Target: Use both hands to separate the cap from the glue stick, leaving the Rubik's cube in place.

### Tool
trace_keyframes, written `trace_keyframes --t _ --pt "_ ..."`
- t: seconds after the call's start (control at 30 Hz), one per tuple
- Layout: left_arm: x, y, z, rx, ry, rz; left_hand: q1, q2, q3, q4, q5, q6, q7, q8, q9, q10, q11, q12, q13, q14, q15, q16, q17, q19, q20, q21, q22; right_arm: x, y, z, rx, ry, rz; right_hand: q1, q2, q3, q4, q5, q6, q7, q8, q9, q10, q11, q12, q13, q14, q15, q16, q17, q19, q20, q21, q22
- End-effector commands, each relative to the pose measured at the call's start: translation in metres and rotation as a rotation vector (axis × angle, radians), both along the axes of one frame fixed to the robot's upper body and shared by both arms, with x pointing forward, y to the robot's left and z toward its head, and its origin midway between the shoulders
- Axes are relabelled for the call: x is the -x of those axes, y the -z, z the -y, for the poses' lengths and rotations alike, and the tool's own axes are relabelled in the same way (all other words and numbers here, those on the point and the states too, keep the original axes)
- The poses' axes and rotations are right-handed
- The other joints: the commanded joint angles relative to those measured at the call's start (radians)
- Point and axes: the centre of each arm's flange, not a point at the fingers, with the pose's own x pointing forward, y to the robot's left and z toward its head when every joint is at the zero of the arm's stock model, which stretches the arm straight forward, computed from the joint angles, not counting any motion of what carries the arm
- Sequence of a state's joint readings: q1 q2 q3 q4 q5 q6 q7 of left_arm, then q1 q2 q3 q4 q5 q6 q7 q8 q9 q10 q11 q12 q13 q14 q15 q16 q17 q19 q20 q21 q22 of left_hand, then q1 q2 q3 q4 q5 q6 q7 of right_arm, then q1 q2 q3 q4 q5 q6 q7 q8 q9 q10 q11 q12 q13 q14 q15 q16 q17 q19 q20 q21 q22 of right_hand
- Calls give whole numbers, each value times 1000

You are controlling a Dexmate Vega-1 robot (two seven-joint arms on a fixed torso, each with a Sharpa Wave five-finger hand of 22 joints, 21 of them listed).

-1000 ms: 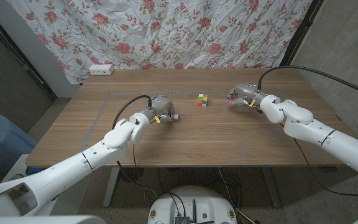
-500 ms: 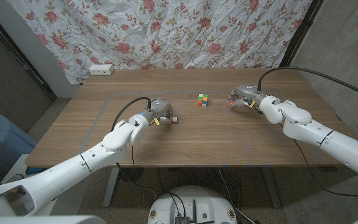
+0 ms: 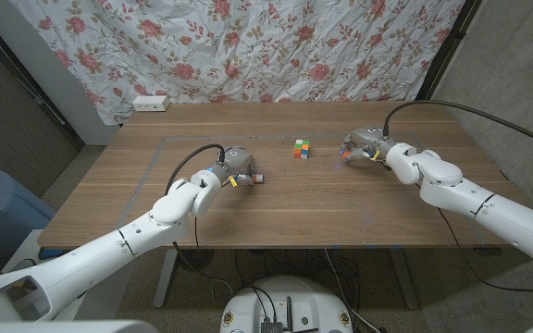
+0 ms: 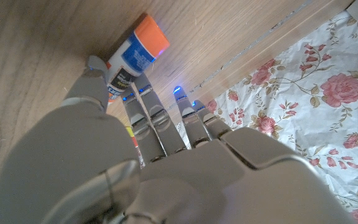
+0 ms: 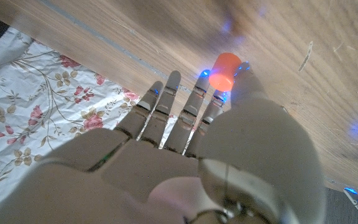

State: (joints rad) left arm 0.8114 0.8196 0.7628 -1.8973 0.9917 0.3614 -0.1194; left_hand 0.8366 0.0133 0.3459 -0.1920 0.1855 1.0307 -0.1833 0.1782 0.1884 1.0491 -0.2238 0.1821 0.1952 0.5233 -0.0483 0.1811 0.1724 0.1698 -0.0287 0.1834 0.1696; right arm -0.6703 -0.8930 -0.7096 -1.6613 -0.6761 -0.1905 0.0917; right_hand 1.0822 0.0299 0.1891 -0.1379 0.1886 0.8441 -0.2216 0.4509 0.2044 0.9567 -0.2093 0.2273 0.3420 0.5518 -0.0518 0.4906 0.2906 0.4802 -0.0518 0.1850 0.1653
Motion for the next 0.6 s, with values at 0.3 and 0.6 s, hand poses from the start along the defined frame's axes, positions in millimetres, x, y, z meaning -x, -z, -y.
trace_keyframes --t 0.3,0.6 --pt "1 -4 -1 -16 -12 2 -25 7 27 33 3 -14 -1 8 2 -14 0 -1 2 -10 -147 -1 2 -6 -1 1 2 -4 8 -2 12 15 -15 -16 -1 -9 0 -4 -16 -1 -11 0 -16 -1 -3 8 -9 -143 -2 7 0 11 4 2" --pt "2 -4 -3 -14 -29 0 -39 -1 26 34 3 -40 -4 5 1 -37 0 -1 3 -18 -146 -2 2 -11 -2 3 2 -4 7 -3 3 19 -27 -65 -28 -27 7 -10 -73 -1 -42 -3 -80 2 -21 11 -45 -128 -24 9 -3 31 4 3"
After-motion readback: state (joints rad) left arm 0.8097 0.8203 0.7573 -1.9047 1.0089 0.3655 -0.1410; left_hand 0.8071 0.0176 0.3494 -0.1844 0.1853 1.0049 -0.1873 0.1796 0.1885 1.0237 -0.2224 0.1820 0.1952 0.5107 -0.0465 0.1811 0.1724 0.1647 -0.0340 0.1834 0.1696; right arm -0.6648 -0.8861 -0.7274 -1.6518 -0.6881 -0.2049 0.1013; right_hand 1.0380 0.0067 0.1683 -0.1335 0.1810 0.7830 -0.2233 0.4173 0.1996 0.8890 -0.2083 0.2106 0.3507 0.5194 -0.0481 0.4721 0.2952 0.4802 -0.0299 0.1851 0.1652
